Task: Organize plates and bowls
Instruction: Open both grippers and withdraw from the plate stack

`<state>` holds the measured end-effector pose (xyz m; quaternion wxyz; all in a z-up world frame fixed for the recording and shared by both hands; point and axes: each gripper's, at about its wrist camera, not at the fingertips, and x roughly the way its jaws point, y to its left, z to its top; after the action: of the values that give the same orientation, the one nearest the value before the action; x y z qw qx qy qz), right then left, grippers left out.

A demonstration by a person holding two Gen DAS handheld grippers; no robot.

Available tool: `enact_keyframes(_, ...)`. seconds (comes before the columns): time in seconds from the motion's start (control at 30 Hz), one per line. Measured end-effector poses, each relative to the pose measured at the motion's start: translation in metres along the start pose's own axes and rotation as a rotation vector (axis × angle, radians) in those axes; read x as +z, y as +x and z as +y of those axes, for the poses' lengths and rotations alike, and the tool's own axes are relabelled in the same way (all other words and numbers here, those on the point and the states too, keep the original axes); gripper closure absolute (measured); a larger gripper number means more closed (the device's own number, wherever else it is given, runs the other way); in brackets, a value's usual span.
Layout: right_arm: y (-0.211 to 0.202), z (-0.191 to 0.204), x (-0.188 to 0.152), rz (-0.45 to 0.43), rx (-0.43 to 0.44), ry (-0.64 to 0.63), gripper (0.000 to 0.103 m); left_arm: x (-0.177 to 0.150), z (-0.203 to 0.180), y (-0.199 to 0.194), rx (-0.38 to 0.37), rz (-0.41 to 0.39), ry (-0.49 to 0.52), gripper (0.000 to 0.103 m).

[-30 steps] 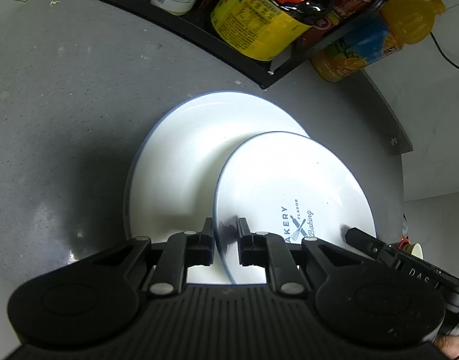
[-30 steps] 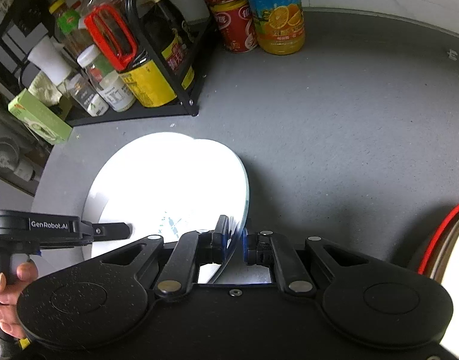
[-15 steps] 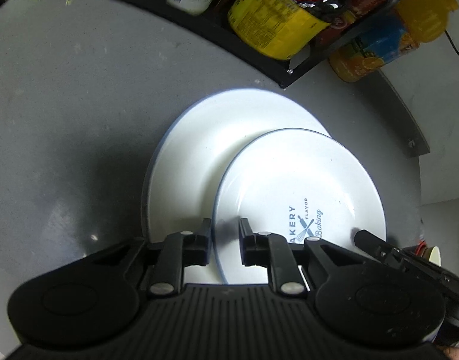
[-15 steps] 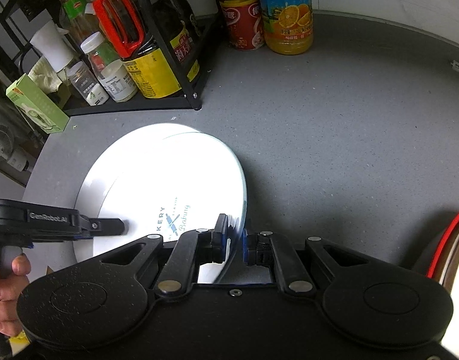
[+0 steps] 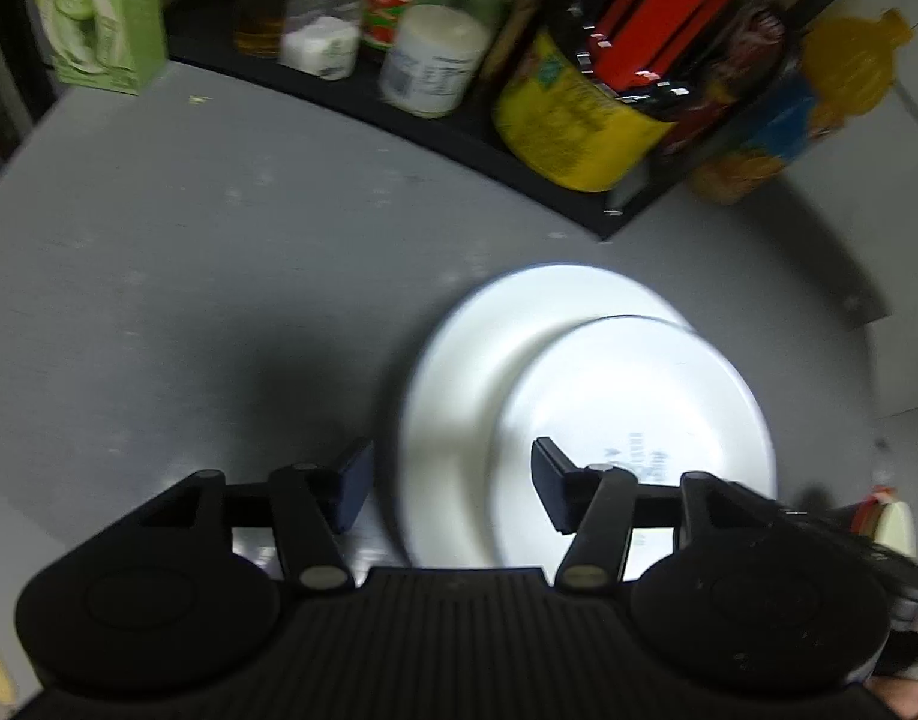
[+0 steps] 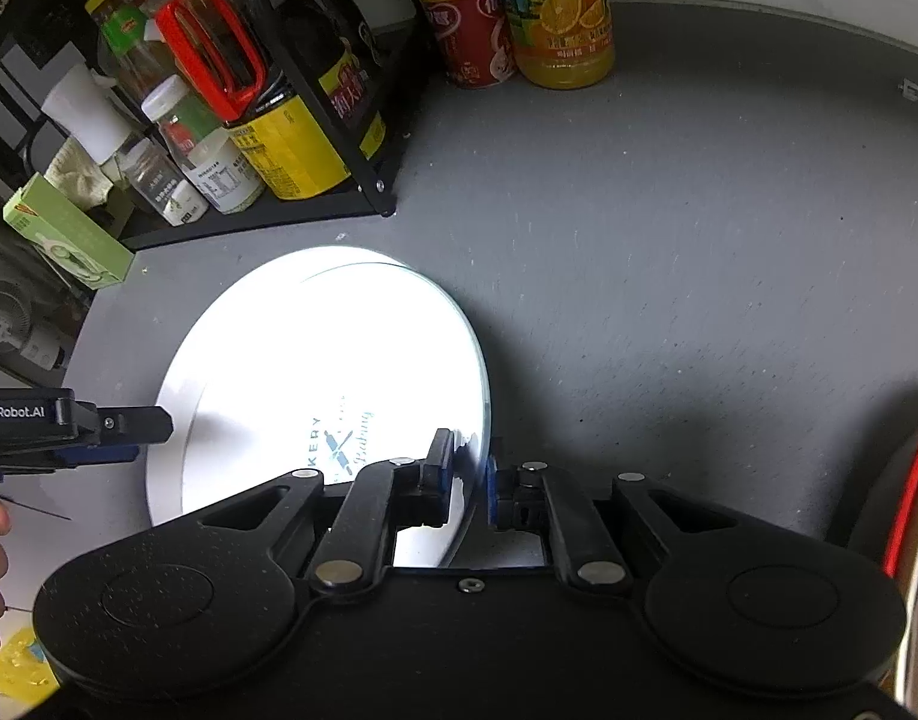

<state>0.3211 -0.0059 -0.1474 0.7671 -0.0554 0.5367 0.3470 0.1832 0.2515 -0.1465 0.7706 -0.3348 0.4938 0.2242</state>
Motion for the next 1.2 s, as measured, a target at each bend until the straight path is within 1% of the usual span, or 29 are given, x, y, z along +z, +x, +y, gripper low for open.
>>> enact_keyframes(0.07,0.001,0.001,0.0,0.003,0.0,0.002,0.092,-0.002,0.006,0.001,0.0,-0.003,-0.017,0.047)
enact_keyframes(0.13,0.003,0.001,0.001,0.011,0.001,-0.002,0.091,-0.003,0.014,0.005,-0.023,0.02,-0.044,0.046)
enact_keyframes(0.2,0.004,0.002,0.002,0.017,-0.007,-0.004,0.09,-0.003,0.019,0.01,-0.027,0.035,-0.064,0.046)
enact_keyframes(0.33,0.007,0.003,0.002,0.024,-0.028,-0.007,0.079,-0.004,0.022,0.015,-0.055,0.033,-0.088,0.046)
enact_keyframes(0.43,0.01,0.0,0.002,0.036,-0.026,0.002,0.074,-0.004,0.02,0.017,-0.04,0.017,-0.074,0.047)
enact_keyframes(0.47,0.011,0.0,0.002,0.04,-0.024,0.007,0.074,-0.004,0.019,0.018,-0.034,0.018,-0.07,0.048)
enact_keyframes(0.57,0.014,0.0,0.001,0.054,-0.019,0.004,0.074,-0.002,0.024,0.02,-0.067,0.002,-0.1,0.054)
enact_keyframes(0.63,0.018,0.002,0.001,0.062,-0.014,0.001,0.074,-0.001,0.027,0.017,-0.077,-0.022,-0.121,0.062)
enact_keyframes(0.73,0.019,0.007,0.001,0.058,-0.013,-0.009,0.075,0.0,0.027,0.015,-0.085,-0.031,-0.133,0.066)
enact_keyframes(1.07,0.021,0.008,0.003,0.06,-0.002,-0.004,0.075,0.001,0.028,0.014,-0.074,-0.034,-0.13,0.067)
enact_keyframes(1.2,0.02,0.01,0.002,0.062,-0.017,-0.014,0.075,0.004,0.025,0.014,-0.056,-0.012,-0.12,0.066)
